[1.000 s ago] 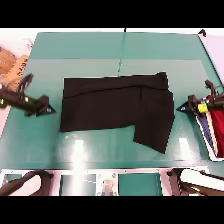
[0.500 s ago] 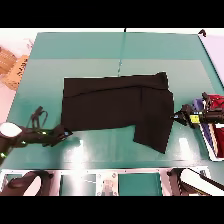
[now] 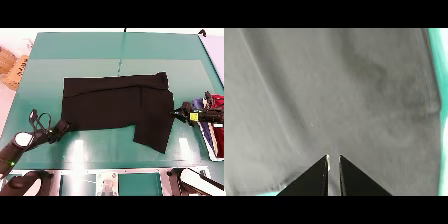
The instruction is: Fold the shirts.
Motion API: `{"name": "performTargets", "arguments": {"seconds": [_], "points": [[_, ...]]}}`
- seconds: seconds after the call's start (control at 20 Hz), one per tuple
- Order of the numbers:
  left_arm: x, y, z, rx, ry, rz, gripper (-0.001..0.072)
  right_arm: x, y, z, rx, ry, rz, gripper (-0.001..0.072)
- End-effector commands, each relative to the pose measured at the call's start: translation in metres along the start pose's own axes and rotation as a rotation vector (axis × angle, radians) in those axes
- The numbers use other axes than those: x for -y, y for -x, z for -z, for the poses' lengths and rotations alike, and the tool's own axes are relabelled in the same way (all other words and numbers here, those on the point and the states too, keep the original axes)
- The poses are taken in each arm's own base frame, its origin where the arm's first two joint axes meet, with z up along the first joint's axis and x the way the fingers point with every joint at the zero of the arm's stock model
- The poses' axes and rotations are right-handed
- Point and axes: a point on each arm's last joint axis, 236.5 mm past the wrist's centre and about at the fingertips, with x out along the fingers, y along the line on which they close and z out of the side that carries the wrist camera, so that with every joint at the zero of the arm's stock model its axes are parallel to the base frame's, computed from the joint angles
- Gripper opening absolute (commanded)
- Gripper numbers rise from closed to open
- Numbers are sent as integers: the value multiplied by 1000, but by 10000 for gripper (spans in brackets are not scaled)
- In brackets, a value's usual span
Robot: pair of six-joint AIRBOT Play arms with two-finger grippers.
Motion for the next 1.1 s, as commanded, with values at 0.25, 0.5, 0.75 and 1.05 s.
{"name": "performTargets", "arguments": {"seconds": [0.25,0.5,0.75,1.05], "points": [[8,2,27,-112,74,21,486,-1,0,-12,49,-10,-6,156],[10,9,41,-195,-62,5,486,-1,0,-12,49,-10,-6,156],[-3,-1,26,-97,25,2,487,1,1,-19,82,-11,4,156],[-16,-20,24,-104,146,-34,487,2,1,-23,96,-10,9,156]]}}
